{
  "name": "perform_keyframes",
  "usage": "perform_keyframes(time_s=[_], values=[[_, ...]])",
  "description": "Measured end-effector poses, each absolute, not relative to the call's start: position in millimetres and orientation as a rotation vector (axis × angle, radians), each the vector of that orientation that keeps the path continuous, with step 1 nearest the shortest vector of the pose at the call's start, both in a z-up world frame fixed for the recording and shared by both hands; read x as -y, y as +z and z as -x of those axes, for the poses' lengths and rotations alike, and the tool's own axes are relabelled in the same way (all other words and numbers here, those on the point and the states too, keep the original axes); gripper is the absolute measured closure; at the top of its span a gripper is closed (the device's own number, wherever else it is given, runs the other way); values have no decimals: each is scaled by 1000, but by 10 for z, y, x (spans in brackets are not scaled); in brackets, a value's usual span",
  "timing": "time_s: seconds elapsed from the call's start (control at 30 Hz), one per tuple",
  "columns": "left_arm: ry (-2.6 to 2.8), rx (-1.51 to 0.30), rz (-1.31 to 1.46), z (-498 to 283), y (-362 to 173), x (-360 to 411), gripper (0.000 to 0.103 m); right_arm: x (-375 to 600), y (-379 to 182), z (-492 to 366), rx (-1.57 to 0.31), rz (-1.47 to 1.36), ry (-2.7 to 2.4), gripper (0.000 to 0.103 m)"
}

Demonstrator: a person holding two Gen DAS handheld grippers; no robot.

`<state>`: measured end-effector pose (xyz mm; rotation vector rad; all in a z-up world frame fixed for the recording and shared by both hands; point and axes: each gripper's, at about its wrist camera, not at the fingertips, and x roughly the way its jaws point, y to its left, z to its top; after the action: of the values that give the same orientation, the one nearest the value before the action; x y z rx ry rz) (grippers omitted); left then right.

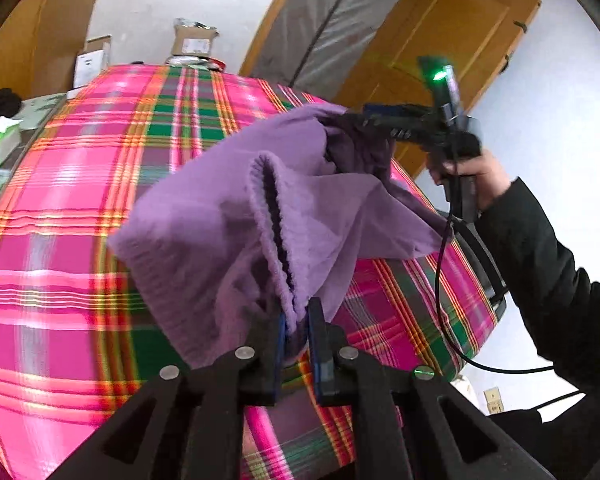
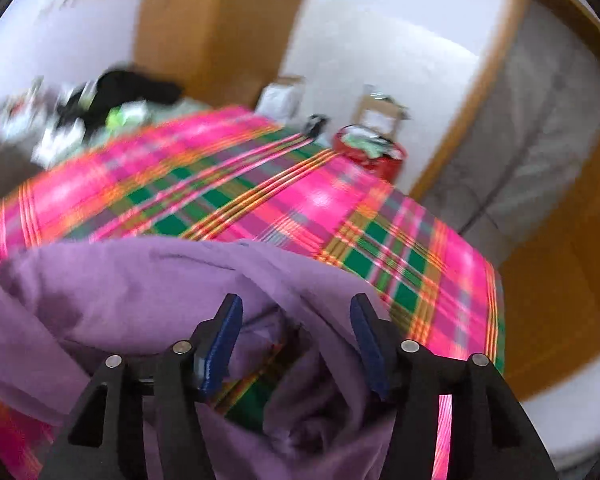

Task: Fold clothes

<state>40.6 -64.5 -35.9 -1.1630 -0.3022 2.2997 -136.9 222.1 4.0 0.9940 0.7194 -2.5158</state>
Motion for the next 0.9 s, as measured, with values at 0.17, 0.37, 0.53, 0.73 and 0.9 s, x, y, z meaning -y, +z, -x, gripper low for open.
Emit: perform_keyframes(time_s=[0.17, 0.37, 0.53, 0.73, 0.9], values=[[2386, 343, 1147, -322, -243, 770, 89, -2020, -158, 1670, -910, -1029, -2430, 43], [2330, 521, 1229, 117, -250, 772, 74, -2027, -397, 1809, -917, -1175, -2366, 46], [2227, 575, 1276, 254, -319, 630, 74, -2162, -308, 1843, -821, -1209, -2436, 91], [2226, 474, 1277, 257, -350, 447, 93, -2362, -71, 1888, -711, -1146, -2572, 96], [2347, 311, 1160, 485, -69, 463, 95, -2820, 402, 2043, -473, -1093, -2823, 96]])
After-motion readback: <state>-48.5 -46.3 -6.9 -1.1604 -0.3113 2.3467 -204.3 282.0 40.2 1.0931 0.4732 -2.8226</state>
